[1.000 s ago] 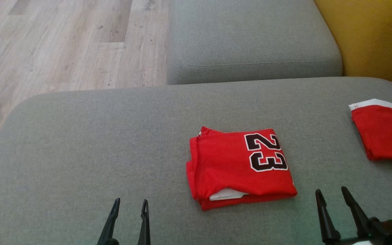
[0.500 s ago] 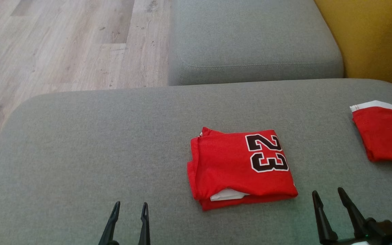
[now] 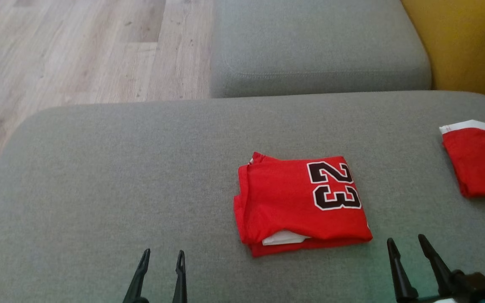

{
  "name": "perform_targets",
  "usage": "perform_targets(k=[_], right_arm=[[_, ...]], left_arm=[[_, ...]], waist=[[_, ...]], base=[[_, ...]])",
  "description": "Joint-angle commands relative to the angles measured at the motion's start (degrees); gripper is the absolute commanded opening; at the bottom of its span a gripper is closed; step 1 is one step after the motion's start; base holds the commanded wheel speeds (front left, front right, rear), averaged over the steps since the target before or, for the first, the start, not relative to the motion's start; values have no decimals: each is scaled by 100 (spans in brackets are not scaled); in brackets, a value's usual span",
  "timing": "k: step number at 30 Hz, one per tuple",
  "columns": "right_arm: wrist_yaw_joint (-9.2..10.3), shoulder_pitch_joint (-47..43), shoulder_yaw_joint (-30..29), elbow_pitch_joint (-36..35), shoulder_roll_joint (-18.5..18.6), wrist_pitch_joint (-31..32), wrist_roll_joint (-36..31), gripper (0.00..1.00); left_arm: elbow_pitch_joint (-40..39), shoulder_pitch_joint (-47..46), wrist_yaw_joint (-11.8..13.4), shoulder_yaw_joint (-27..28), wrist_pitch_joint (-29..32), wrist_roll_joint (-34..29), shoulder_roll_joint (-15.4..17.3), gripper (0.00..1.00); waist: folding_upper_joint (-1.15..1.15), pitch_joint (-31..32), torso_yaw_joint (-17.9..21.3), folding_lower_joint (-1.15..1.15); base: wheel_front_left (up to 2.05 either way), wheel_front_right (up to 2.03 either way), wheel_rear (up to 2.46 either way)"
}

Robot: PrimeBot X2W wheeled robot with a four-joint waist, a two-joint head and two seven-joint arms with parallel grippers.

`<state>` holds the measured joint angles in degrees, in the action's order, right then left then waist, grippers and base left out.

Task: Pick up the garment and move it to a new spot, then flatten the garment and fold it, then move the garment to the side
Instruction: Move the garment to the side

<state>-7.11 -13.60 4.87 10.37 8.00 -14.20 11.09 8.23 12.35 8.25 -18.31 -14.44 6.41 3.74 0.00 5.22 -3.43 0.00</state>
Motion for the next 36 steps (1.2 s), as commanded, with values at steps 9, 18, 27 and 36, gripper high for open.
perform_targets(k=[9,18,27,36], right_arm=[[-37,1206,477,747,427,73,630,100],[-37,2554,900,1536,918,1350,2047,100],[-37,3022,1560,2189,900,1975,2998,74],[-37,3436,1964,2205,1266,1676,3398,0]], left_arm=[[-146,-316,81,25,-56,4,-85,100],[-138,-738,184,-284,-56,35,-86,100],[-52,-945,302,-456,-56,131,-86,100],[-228,-1014,388,-454,-56,284,-86,100]], waist=[[0,-549,-97,0],[0,-1141,-259,0],[0,-1274,-377,0],[0,-1380,-134,0]], base=[[0,0,0],[0,0,0],[0,0,0],[0,0,0]])
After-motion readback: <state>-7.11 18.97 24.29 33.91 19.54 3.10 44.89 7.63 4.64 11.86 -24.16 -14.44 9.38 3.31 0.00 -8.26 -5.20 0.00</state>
